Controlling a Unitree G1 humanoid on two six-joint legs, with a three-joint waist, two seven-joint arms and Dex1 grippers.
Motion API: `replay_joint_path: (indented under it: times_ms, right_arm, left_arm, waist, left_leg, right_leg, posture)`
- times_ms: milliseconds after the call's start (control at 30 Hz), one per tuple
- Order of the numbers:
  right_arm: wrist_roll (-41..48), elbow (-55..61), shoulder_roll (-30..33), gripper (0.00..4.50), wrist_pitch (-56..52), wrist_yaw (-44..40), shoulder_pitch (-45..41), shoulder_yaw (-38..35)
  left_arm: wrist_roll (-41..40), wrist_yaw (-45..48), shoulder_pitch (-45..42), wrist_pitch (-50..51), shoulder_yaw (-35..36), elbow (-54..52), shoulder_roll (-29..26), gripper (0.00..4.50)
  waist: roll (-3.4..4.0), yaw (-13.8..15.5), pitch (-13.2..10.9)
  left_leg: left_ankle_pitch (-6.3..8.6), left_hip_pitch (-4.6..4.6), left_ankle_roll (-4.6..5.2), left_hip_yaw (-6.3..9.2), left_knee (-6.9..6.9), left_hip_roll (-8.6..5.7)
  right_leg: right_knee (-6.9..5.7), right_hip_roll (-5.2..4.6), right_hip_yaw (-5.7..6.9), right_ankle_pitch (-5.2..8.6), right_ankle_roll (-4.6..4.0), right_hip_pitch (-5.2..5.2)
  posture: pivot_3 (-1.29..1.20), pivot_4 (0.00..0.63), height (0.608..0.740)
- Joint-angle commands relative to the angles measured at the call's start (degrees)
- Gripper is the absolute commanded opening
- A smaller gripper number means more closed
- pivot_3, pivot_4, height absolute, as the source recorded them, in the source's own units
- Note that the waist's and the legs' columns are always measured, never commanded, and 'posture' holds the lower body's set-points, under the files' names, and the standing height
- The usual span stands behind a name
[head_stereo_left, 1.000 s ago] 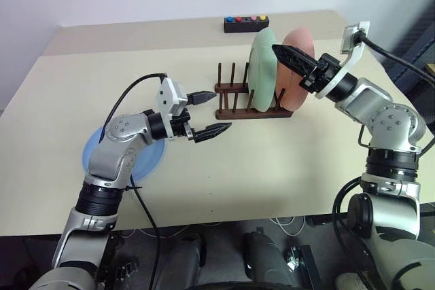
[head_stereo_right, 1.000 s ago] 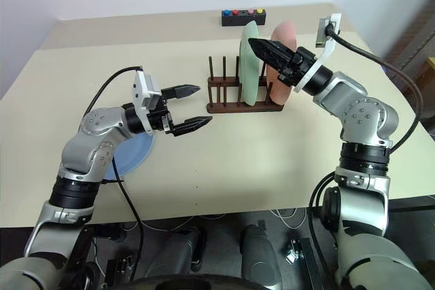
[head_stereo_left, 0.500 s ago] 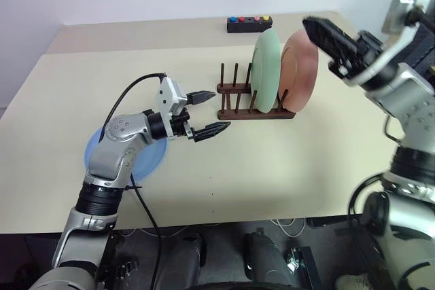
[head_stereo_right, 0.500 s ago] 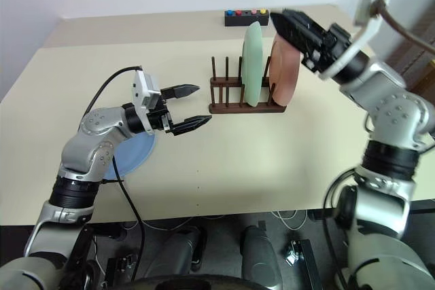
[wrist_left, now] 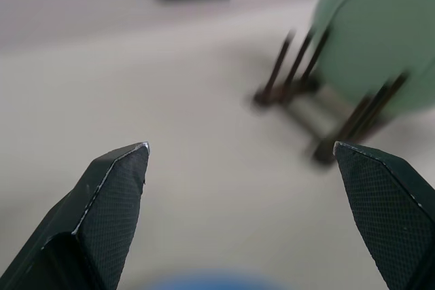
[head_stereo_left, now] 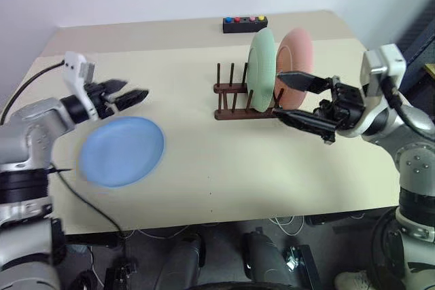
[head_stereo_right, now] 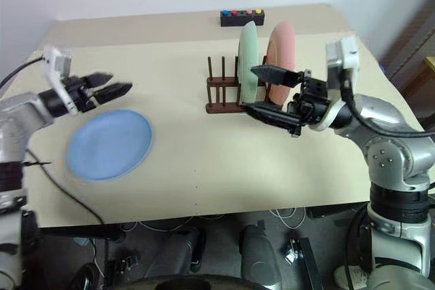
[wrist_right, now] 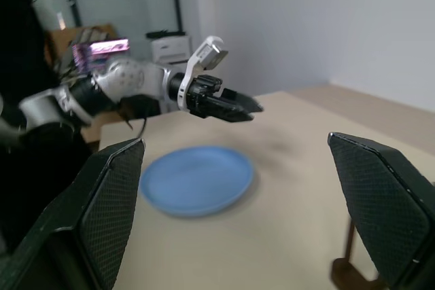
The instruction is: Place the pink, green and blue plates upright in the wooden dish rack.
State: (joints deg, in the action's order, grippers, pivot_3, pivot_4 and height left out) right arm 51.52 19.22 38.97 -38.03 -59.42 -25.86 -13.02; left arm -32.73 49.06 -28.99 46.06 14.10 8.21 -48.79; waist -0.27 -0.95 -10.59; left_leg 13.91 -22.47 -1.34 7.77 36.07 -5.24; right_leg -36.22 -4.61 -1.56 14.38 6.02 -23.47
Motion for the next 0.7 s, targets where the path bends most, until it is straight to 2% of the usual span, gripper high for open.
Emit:
replay_joint_path:
  times_ms: [33,100,233,333,500,633,700]
  right_arm:
    - [-1.9,0.9,-0.2,4.42,2.9,-0.5,0.2,1.0]
    - [-2.5,0.1,-0.4,4.42,3.8,-0.6,0.0,1.7]
    - [-3.0,-1.6,-1.2,4.42,4.5,-0.8,-1.3,3.0]
    - [-3.2,-2.2,-1.3,4.42,4.7,-0.9,-1.8,3.6]
    - [-3.5,-2.4,-1.6,4.42,4.5,-0.6,-2.0,3.9]
    - [-3.4,-2.3,-1.4,4.42,4.2,-0.3,-1.6,3.8]
    - [-3.1,-2.1,-1.4,4.42,3.7,0.0,-1.5,3.7]
  left_arm:
    - [3.2,-3.3,-0.9,3.2,1.8,4.0,-4.5,4.50]
    - [5.1,-5.9,-1.7,4.3,2.0,6.9,-5.9,4.50]
    - [8.6,-1.9,0.1,5.6,-3.7,6.7,-11.4,4.50]
    - [11.3,-2.5,-0.6,5.6,-4.7,11.5,-12.9,4.50]
    - [12.9,-0.1,0.3,9.8,-8.2,13.1,-14.2,4.50]
    - [10.5,3.5,-4.2,16.7,-8.3,18.1,-13.6,4.50]
    - [11.6,5.3,-9.3,20.4,-11.7,21.0,-14.0,4.50]
  waist:
    - [-0.06,0.4,0.0]
    - [-0.08,0.7,0.0]
    - [-0.18,0.3,-0.1]
    - [-0.18,0.3,-0.1]
    - [-0.18,0.2,-0.1]
    - [-0.26,0.2,-0.1]
    - [-0.33,0.5,-0.2]
  left_leg:
    - [0.00,-0.02,0.00,0.01,0.00,0.00]
    - [-0.02,-0.03,-0.04,0.10,0.02,0.01]
    - [-0.03,-0.02,-0.06,0.08,0.03,0.03]
    - [-0.03,-0.02,-0.06,0.07,-0.04,0.04]
    - [-0.02,-0.04,-0.06,0.06,-0.13,0.05]
    - [-0.02,-0.05,-0.06,0.06,-0.13,0.05]
    - [-0.02,-0.05,-0.06,0.08,-0.08,0.05]
  right_leg:
    - [0.00,-0.02,0.01,0.00,0.00,-0.03]
    - [-0.01,-0.05,0.06,0.00,-0.02,-0.02]
    - [0.01,-0.06,0.05,0.00,-0.04,0.01]
    - [0.02,-0.07,0.03,0.00,-0.04,-0.04]
    - [0.02,-0.07,0.02,0.00,-0.04,-0.10]
    - [0.00,-0.06,0.02,0.00,-0.04,-0.12]
    - [-0.03,-0.06,0.05,0.00,-0.04,-0.10]
  posture:
    - [0.00,0.150,0.740]
    - [0.00,0.150,0.740]
    - [0.00,0.150,0.740]
    - [0.00,0.150,0.740]
    - [0.00,0.150,0.740]
    - [0.00,0.150,0.740]
    - [0.00,0.150,0.740]
